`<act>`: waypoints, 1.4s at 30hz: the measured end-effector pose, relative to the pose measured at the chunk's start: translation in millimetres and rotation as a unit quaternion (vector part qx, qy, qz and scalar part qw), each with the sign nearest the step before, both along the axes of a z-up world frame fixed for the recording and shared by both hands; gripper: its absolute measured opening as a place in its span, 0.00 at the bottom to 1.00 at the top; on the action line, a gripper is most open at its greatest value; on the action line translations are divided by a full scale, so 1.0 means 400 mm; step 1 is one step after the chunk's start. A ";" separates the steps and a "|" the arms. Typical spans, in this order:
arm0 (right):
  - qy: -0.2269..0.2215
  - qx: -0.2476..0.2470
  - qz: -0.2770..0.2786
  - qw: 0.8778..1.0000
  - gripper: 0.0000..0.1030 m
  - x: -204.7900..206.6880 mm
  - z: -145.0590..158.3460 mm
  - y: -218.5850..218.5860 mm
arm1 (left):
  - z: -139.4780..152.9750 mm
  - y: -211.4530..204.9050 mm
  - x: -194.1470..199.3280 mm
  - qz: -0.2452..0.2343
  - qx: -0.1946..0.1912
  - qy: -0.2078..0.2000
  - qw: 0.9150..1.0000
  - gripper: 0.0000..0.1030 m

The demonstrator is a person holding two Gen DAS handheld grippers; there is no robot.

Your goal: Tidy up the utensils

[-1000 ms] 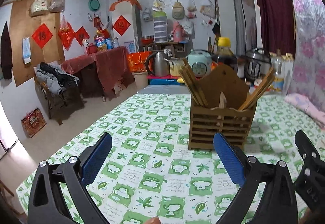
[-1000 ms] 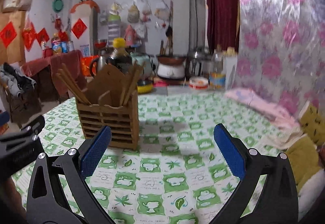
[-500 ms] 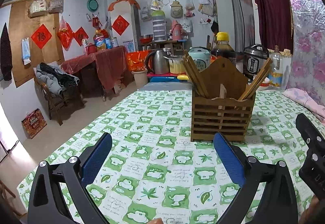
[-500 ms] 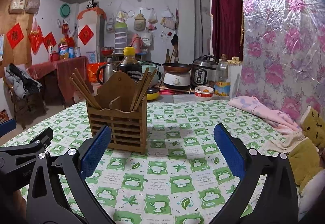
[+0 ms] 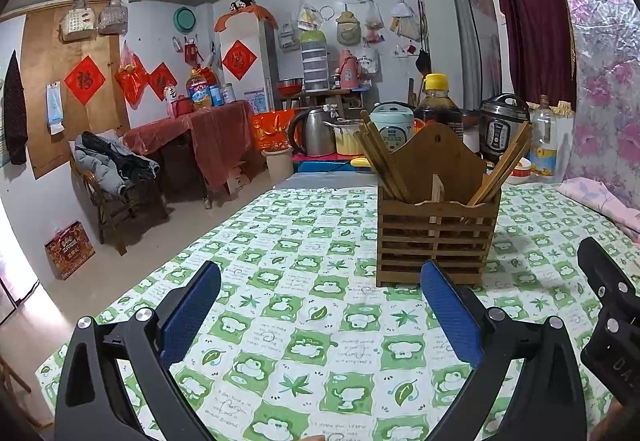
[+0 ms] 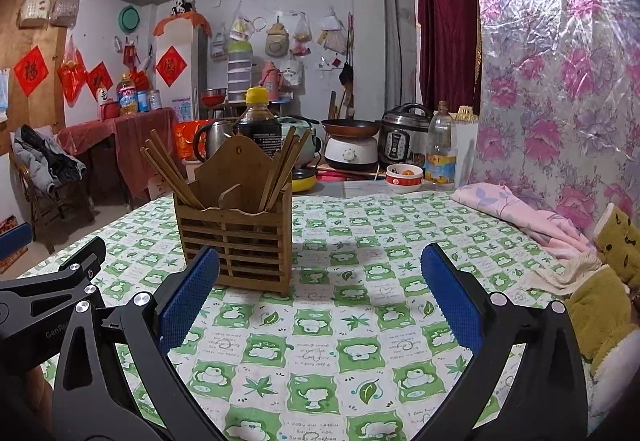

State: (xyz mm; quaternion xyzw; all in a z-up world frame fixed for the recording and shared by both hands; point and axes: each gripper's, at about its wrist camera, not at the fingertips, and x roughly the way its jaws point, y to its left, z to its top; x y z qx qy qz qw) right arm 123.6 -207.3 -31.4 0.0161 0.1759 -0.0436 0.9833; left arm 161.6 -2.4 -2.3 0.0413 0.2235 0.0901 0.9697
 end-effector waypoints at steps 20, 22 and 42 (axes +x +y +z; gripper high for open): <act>0.000 0.005 -0.001 1.000 0.94 0.001 0.001 -0.005 | 0.000 -0.004 -0.002 0.000 0.001 -0.001 1.000 0.95; -0.001 0.005 -0.001 1.000 0.94 0.000 0.001 -0.005 | 0.000 -0.005 -0.001 0.000 0.001 -0.001 1.000 0.95; -0.001 0.006 -0.001 1.000 0.94 0.001 0.001 -0.005 | -0.001 -0.007 0.001 -0.001 0.002 0.000 1.000 0.95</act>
